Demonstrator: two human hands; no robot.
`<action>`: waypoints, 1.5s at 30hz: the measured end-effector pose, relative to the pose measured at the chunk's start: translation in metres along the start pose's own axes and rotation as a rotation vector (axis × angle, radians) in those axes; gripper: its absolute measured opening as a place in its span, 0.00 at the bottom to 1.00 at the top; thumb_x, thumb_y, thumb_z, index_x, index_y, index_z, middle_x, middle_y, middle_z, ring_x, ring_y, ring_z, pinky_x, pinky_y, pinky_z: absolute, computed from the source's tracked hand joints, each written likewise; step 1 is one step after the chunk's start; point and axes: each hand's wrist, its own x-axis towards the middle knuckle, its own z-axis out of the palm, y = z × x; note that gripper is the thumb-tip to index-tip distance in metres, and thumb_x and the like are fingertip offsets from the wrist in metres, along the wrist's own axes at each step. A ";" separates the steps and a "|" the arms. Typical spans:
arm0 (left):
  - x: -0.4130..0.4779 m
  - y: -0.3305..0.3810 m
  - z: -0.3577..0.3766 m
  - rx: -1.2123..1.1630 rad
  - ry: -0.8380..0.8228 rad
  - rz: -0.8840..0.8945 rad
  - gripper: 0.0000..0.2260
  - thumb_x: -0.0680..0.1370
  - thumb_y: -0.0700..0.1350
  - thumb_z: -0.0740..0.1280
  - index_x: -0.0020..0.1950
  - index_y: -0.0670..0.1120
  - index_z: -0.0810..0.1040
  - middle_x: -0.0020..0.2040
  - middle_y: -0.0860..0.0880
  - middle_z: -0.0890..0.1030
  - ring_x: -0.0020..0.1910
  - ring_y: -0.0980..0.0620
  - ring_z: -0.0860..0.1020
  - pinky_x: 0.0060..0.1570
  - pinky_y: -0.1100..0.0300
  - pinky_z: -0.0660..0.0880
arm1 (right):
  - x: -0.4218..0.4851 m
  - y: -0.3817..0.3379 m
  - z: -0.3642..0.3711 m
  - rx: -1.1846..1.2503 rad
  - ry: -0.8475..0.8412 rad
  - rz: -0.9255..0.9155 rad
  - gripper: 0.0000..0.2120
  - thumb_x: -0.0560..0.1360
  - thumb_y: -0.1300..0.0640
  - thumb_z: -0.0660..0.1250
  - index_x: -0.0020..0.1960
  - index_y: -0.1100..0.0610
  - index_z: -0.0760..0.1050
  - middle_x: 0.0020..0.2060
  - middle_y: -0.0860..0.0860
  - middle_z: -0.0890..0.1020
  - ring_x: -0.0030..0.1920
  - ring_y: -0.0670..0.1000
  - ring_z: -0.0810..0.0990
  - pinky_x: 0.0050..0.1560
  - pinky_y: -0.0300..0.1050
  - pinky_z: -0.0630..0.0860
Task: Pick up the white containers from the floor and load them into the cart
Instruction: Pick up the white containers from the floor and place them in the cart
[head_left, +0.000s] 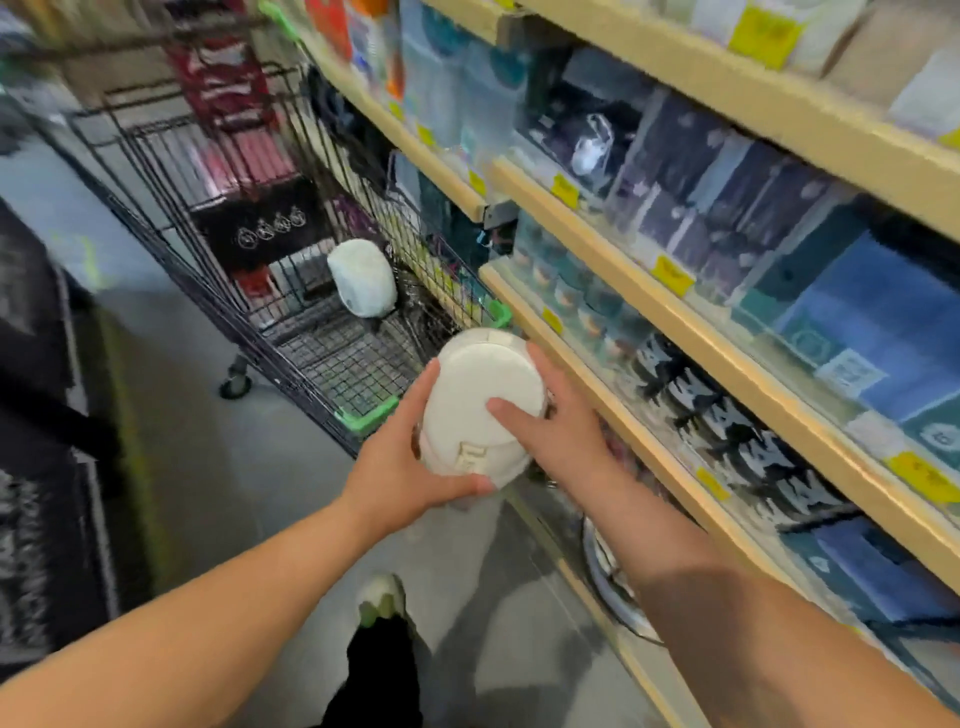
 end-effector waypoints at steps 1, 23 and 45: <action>0.013 -0.006 -0.013 -0.010 0.033 -0.008 0.53 0.60 0.52 0.82 0.74 0.68 0.52 0.63 0.74 0.64 0.61 0.65 0.69 0.55 0.68 0.67 | 0.020 -0.008 0.014 0.012 -0.027 -0.005 0.36 0.70 0.51 0.74 0.72 0.43 0.62 0.68 0.45 0.69 0.67 0.48 0.68 0.65 0.50 0.70; 0.280 -0.113 -0.151 -0.153 0.472 -0.307 0.53 0.60 0.51 0.82 0.76 0.64 0.53 0.69 0.71 0.63 0.69 0.60 0.67 0.67 0.50 0.71 | 0.383 -0.053 0.207 -0.062 -0.571 -0.026 0.34 0.74 0.53 0.70 0.75 0.48 0.58 0.71 0.48 0.67 0.70 0.49 0.65 0.70 0.54 0.66; 0.437 -0.345 -0.165 -0.284 0.799 -0.590 0.50 0.65 0.42 0.80 0.78 0.58 0.53 0.62 0.68 0.68 0.54 0.75 0.71 0.45 0.81 0.68 | 0.585 0.085 0.421 -0.308 -0.789 -0.066 0.29 0.73 0.57 0.70 0.71 0.51 0.65 0.67 0.52 0.73 0.65 0.52 0.71 0.61 0.40 0.66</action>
